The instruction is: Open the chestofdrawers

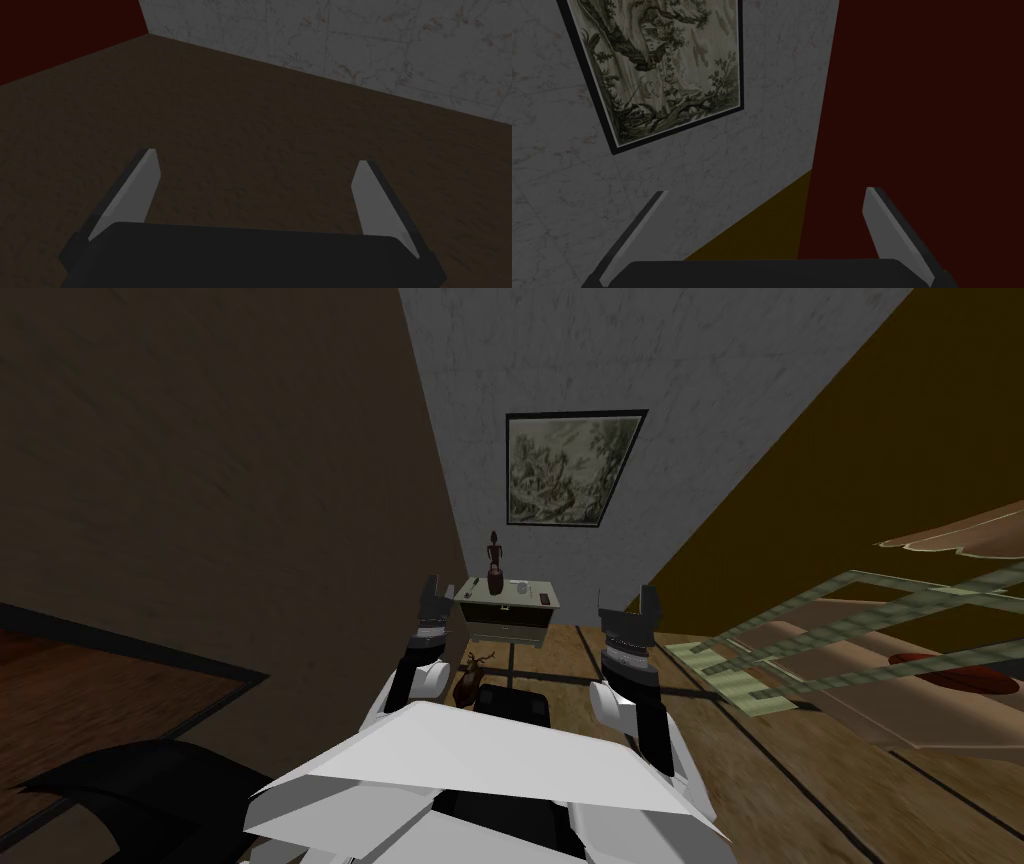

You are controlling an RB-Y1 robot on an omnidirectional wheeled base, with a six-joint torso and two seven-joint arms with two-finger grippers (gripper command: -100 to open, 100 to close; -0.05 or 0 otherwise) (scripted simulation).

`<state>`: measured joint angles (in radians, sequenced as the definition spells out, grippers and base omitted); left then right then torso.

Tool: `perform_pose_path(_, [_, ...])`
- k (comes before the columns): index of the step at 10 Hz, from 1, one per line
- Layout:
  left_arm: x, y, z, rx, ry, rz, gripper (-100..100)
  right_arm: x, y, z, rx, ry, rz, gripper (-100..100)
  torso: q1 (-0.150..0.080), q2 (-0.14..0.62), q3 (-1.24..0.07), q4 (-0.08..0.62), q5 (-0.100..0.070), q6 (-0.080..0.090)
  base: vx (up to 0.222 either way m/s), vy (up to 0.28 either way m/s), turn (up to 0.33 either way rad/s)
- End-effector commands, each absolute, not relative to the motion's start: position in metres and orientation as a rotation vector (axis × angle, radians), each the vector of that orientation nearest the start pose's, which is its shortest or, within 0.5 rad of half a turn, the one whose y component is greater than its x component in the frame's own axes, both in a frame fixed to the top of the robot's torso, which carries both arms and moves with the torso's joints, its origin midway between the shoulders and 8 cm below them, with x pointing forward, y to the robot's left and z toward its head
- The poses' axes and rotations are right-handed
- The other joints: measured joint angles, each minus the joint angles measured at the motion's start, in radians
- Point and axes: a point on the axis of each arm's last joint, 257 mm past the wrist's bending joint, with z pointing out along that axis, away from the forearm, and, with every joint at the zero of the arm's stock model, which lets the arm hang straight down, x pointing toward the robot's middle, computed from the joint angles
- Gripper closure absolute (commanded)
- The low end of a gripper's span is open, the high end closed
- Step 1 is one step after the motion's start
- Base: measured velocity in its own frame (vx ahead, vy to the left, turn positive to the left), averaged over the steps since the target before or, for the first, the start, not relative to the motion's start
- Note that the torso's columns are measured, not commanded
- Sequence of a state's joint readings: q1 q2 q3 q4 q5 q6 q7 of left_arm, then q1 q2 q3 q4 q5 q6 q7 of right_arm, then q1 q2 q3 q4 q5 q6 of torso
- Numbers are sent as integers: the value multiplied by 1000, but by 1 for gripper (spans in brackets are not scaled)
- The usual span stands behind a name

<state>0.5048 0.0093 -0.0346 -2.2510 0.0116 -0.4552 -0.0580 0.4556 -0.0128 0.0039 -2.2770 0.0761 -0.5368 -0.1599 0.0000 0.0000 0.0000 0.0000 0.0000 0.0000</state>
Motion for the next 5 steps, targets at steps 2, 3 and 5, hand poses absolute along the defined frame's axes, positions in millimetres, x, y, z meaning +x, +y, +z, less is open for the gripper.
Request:
perform_pose_path(2, [358, 271, 1, -702, 684, -1271, 0, 343, -261, 43, 600, 581, 1442, 0, 0, 104, -209, 105, 0, 0, 0, 0, 0])
perform_pose_path(3, [358, 271, 1, -702, 683, -1271, 0, 343, -261, 43, 600, 581, 1442, 0, 0, 175, -351, 176, 0, 0, 0, 0, 0])
perform_pose_path(5, [358, 271, 1, -702, 683, -1271, 0, 343, -261, 44, 600, 581, 1442, 0, 0, 322, -644, 322, 0, 0, 0, 0, 0])
